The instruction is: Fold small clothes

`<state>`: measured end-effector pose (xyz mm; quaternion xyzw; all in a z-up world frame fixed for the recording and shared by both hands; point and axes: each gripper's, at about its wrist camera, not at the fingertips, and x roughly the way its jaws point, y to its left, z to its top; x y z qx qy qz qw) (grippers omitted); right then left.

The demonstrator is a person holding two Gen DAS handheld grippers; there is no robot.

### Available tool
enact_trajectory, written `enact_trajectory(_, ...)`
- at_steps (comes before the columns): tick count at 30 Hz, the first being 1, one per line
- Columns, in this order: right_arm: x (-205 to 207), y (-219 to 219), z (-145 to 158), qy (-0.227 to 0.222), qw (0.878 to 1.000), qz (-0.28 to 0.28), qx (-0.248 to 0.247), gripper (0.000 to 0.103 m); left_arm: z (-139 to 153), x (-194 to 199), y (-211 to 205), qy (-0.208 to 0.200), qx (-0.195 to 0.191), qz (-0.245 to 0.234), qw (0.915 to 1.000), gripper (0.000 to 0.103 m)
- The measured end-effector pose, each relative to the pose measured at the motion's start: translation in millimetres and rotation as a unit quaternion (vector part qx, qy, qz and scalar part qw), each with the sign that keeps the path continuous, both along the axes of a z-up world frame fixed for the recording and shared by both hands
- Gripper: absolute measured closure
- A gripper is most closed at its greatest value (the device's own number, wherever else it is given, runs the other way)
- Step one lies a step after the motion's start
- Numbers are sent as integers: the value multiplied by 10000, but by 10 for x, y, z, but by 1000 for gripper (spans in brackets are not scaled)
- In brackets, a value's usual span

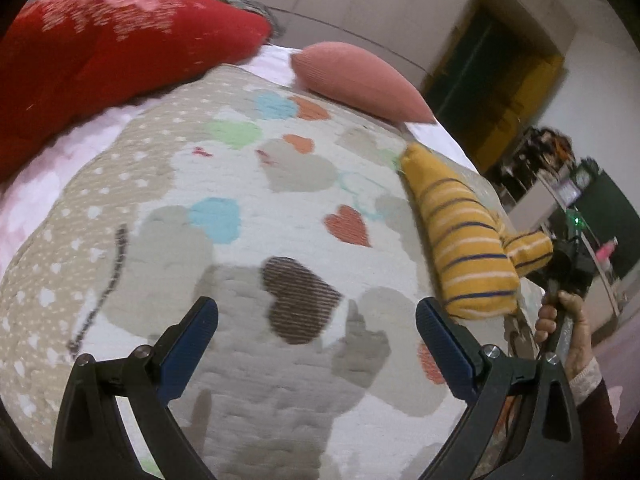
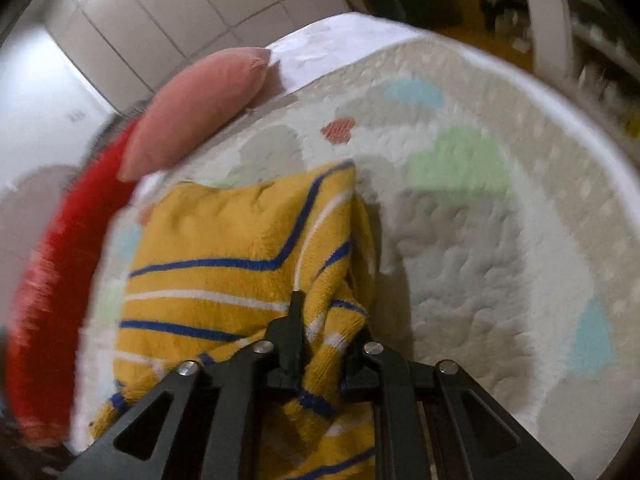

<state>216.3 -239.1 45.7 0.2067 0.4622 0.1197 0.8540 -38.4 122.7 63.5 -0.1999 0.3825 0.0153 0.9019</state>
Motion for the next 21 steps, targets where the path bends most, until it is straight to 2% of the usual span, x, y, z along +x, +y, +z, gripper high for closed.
enact_trajectory(1, -17, -100, 7, -5, 9995, 38, 320, 85, 14, 16, -50, 19, 30, -38, 10000, 4)
enact_trajectory(2, -37, -153, 28, 3, 9991, 19, 429, 81, 26, 33, -94, 35, 67, -74, 9999, 4)
enact_trajectory(3, -65, -216, 70, 8, 9991, -64, 419, 61, 40, 47, -139, 47, 119, -111, 9999, 4)
enact_trajectory(4, -117, -272, 148, -49, 9994, -290, 208, 47, 51, 57, -171, 54, 163, -137, 9998, 4)
enact_trajectory(5, -203, -341, 274, -219, 9981, -569, -59, 47, 61, 72, -214, 62, 224, -164, 9996, 4)
enact_trajectory(6, -265, -376, 355, -369, 9971, -661, -123, 47, 71, 82, -251, 70, 257, -180, 9995, 4)
enact_trajectory(8, -411, -337, 577, -692, 9964, -494, 53, 47, 62, 133, -322, 114, 284, -219, 9993, 4)
enact_trajectory(11, -582, -22, 812, -1060, 9936, 335, 176, 59, 61, 205, -436, 186, 219, -296, 9991, 4)
enact_trajectory(13, -605, 241, 795, -1064, 9890, 959, 378, 67, 85, 251, -544, 177, 160, -406, 9989, 4)
enact_trajectory(15, -563, 337, 623, -824, 9918, 952, 202, 67, 116, 292, -635, 178, 117, -513, 9985, 4)
enact_trajectory(16, -546, 288, 418, -551, 9955, 764, 69, 74, 124, 313, -653, 186, 78, -551, 9983, 4)
enact_trajectory(17, -523, 212, 260, -339, 9973, 644, 105, 82, 132, 343, -652, 196, 21, -593, 9980, 4)
enact_trajectory(18, -546, 99, 48, -111, 9982, 518, 271, 93, 141, 370, -650, 201, -2, -609, 9979, 4)
enact_trajectory(21, -709, -106, -193, 69, 9962, 615, 606, 94, 141, 520, -645, 221, 97, -627, 9977, 4)
